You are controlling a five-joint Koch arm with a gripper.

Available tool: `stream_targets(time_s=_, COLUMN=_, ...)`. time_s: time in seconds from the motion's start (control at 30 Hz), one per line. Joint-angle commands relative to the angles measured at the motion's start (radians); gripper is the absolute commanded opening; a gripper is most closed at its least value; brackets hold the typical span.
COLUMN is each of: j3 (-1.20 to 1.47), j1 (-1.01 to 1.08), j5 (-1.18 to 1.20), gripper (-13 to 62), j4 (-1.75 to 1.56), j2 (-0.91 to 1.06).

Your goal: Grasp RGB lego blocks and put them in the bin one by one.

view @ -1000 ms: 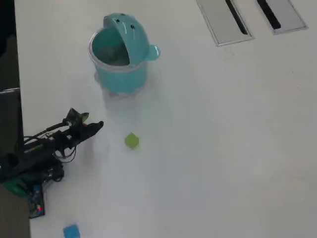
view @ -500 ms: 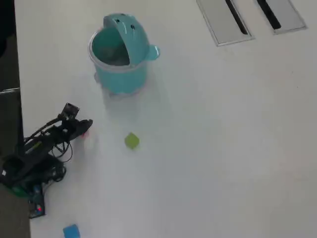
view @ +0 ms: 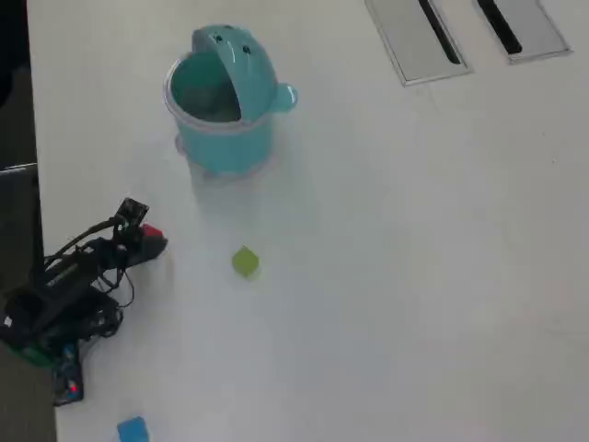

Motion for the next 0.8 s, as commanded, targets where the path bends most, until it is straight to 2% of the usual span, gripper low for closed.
stream_targets(time_s=0.0, j3=-0.025, j1=-0.002, j5=0.000, gripper=33.0, j4=0.012, j2=0.069)
stream_targets(time_s=0.53, j3=-0.029, j1=-0.003, j5=-0.005, gripper=31.4, j4=0.005, j2=-0.026)
stream_targets(time_s=0.77, j3=-0.026, j1=-0.117, j5=-0.002, gripper=31.6, j4=-0.003, j2=-0.071)
